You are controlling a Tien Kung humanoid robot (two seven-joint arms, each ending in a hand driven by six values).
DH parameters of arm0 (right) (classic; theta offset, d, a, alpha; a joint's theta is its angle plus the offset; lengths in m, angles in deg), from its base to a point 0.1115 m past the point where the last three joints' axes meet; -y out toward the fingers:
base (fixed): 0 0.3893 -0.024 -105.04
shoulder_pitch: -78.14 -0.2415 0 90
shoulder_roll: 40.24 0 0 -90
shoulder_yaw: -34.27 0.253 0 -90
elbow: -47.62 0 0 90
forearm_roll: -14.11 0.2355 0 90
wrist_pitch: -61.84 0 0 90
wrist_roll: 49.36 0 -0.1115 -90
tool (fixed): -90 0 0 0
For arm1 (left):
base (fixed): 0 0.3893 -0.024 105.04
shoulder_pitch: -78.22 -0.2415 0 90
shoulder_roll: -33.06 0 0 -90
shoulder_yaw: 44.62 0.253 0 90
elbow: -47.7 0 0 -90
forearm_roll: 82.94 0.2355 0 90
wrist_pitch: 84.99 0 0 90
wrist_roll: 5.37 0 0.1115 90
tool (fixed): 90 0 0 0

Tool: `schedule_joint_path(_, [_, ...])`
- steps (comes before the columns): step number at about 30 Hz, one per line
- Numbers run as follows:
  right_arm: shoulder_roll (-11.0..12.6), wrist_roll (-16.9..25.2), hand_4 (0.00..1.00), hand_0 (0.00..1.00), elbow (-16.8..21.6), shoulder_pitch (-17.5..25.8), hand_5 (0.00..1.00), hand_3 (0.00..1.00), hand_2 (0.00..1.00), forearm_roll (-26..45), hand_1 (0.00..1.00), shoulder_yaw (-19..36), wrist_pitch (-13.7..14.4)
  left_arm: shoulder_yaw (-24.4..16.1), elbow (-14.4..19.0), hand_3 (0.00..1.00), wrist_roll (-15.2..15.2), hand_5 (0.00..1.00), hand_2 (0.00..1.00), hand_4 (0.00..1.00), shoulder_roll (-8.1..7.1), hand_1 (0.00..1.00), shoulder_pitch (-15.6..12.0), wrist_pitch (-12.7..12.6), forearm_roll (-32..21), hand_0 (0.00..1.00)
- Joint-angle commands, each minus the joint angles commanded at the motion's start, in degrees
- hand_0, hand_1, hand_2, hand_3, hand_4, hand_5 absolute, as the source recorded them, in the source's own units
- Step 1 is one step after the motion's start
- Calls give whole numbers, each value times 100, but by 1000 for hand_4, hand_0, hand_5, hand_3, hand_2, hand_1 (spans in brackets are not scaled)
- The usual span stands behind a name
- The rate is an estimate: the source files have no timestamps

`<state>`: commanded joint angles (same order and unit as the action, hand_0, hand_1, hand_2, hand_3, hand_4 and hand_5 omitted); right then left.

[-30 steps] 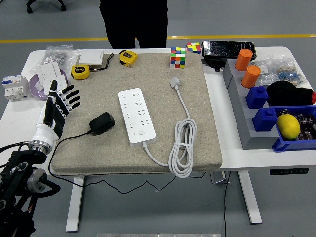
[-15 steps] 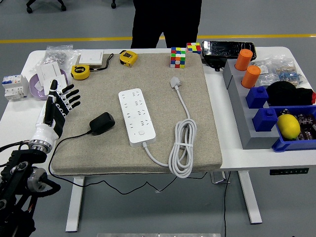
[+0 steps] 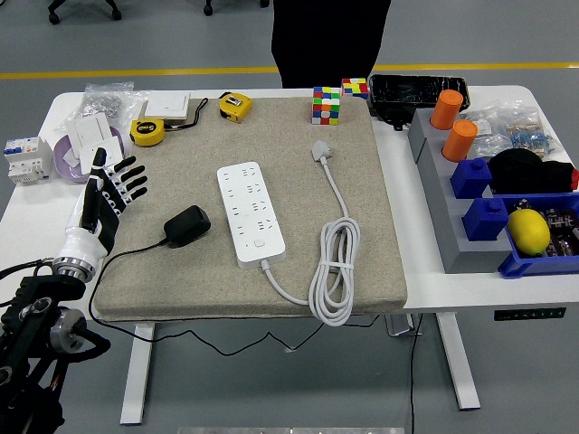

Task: Pick up the plug,place it near the board,insert it into the board,press the button

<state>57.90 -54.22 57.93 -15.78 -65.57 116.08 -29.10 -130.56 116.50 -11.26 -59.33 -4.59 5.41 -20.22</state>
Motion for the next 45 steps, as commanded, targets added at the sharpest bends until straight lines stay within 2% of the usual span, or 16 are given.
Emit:
schedule_joint_path(28, [-14,1,998,826,0,-4,929,786,747,16,750,3,3,-14,36,773,12,998,762,998,-24,778,34,-21,199,764])
schedule_joint_path(45, [-17,0,998,825,0,-11,926,786,747,6,750,12,4,-55,81,770,47,998,762,998,-39,781,55,-13,602,771])
